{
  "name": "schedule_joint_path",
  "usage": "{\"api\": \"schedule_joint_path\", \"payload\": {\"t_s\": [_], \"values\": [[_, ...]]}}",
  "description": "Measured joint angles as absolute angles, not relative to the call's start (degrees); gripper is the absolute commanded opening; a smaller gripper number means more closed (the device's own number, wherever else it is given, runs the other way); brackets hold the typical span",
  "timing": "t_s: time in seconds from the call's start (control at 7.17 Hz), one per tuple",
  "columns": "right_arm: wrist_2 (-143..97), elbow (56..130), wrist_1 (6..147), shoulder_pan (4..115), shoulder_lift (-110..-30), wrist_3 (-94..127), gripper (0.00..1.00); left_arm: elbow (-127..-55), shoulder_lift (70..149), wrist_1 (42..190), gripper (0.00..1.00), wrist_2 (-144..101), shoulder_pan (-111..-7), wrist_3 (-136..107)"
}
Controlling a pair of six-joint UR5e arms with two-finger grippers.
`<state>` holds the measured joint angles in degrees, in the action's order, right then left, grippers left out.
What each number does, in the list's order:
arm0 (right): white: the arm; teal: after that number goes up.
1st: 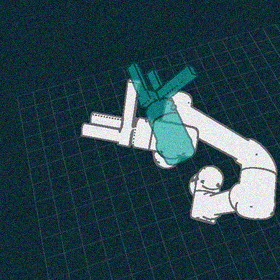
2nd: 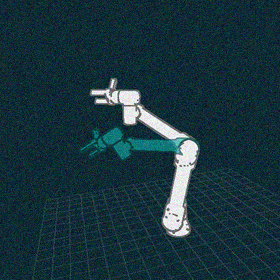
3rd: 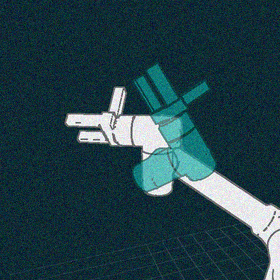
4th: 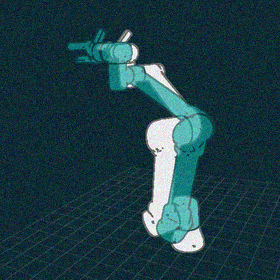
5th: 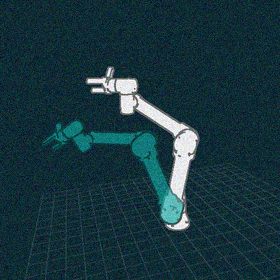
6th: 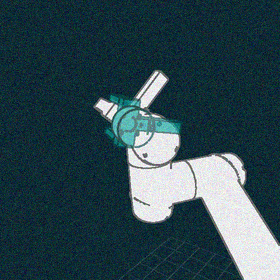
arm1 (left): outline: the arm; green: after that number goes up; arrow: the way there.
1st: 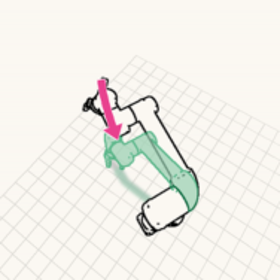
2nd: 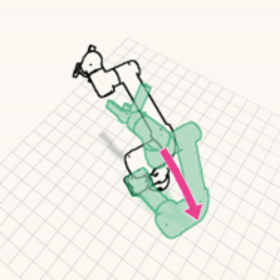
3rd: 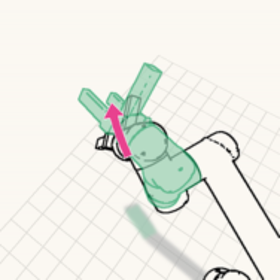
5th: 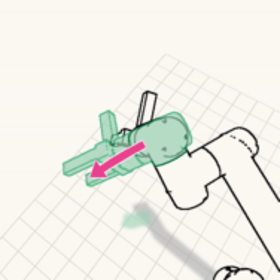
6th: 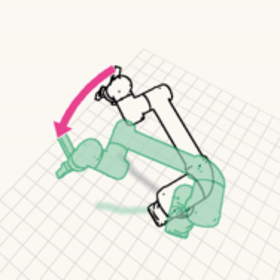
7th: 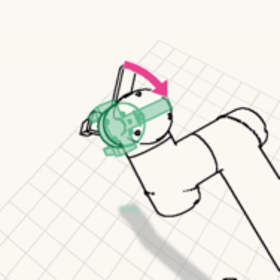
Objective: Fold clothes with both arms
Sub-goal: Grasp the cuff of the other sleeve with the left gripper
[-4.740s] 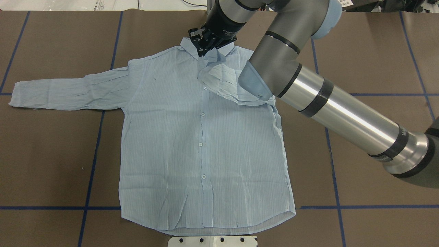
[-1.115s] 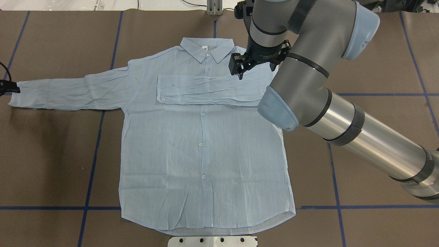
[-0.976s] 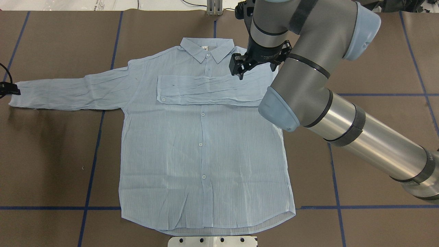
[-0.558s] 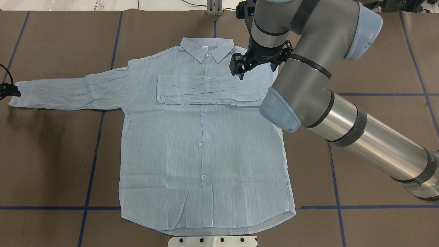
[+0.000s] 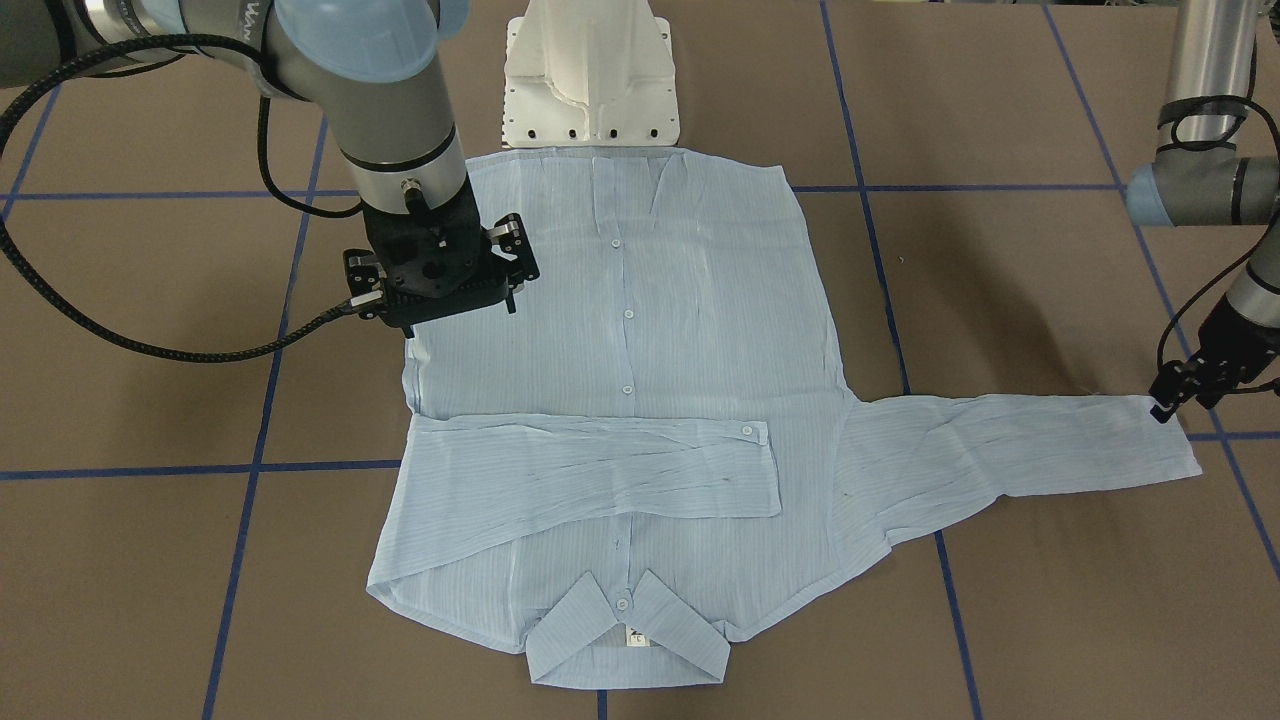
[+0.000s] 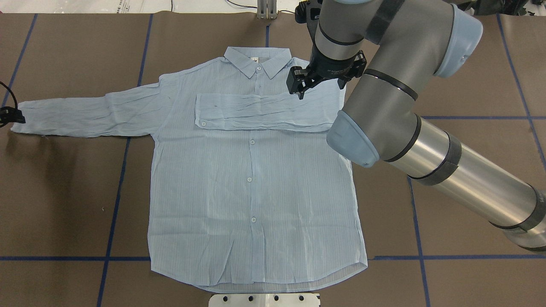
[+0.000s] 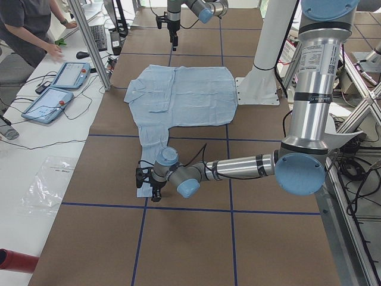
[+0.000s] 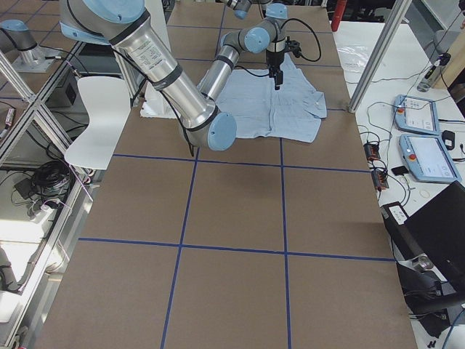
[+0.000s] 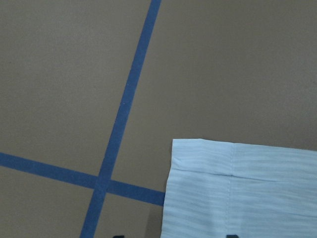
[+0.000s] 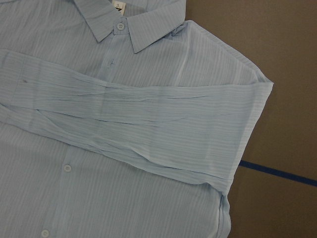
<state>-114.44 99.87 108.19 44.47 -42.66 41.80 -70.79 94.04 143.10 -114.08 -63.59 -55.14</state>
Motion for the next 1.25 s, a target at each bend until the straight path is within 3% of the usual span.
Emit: {"api": "schedule_joint_path", "payload": {"t_s": [0.42, 0.7, 1.25], "values": [[-114.4, 100.0, 108.2, 44.5, -42.7, 41.8, 1.00, -70.5, 94.0, 143.1, 0.70, -114.1, -62.7, -55.1], [-114.4, 101.1, 108.2, 44.5, -43.2, 41.9, 1.00, -70.5, 94.0, 143.1, 0.61, -114.2, -62.6, -55.1], [-114.4, 102.4, 108.2, 44.5, -44.3, 41.9, 1.00, -70.8, 94.0, 143.1, 0.60, -114.6, -62.6, -55.2]]}}
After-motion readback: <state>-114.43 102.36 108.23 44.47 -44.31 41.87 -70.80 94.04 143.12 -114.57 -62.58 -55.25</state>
